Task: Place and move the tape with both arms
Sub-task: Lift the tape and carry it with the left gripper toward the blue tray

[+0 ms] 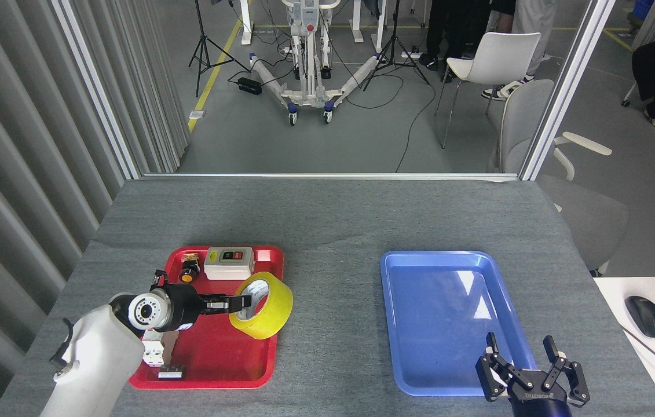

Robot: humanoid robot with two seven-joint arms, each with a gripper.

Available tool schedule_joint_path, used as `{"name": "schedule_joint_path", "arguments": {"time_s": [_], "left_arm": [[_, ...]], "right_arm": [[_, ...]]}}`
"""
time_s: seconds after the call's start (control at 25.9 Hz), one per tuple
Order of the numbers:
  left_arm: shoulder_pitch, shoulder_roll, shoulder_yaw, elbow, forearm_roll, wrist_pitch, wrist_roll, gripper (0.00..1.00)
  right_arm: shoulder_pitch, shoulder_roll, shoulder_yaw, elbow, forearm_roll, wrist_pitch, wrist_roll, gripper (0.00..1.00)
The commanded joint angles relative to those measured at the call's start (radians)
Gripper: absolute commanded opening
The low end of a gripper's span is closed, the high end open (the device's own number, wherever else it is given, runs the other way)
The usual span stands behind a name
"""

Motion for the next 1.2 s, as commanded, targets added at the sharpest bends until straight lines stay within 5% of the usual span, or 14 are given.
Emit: {"name": "schedule_joint_path", "arguments": {"time_s": [0.0, 0.31, 0.43, 0.54, 0.66, 0.93, 1.04, 1.16], "left_arm": [[0.013, -0.042, 0.017, 0.004, 0.103, 0.075, -0.003, 0.14], [0.144, -0.067, 0.048, -0.151, 0.39, 0.039, -0.05, 0.14], [0.218, -0.067, 0.065, -0.263, 0.513, 0.049, -0.052, 0.14], [0.31, -0.067, 0.063, -0.38, 0.584, 0.05, -0.053, 0.14], [0.414, -0.079, 0.056, -0.493, 0.603, 0.049, -0.053, 0.14], [0.47, -0.174, 0.005, -0.568, 0.559, 0.076, -0.05, 0.14], [0.467, -0.211, -0.004, -0.571, 0.536, 0.104, -0.05, 0.14], [0.46, -0.243, -0.015, -0.571, 0.498, 0.105, -0.05, 0.14]], "right_arm": [[-0.003, 0.003, -0.002, 0.0, -0.01, -0.005, -0.008, 1.0], [-0.038, -0.003, -0.039, 0.0, -0.046, -0.012, -0.006, 1.0], [-0.058, -0.014, -0.068, 0.0, -0.244, -0.046, 0.025, 1.0], [-0.087, -0.031, -0.107, 0.0, -0.398, -0.109, 0.209, 1.0], [-0.095, -0.085, -0.111, 0.0, -0.643, -0.167, 0.361, 1.0], [-0.093, -0.347, -0.013, 0.08, -1.188, -0.388, 0.439, 1.0], [-0.095, -0.411, 0.074, 0.098, -1.326, -0.455, 0.516, 1.0], [-0.095, -0.439, 0.149, 0.098, -1.367, -0.589, 0.543, 1.0]]}}
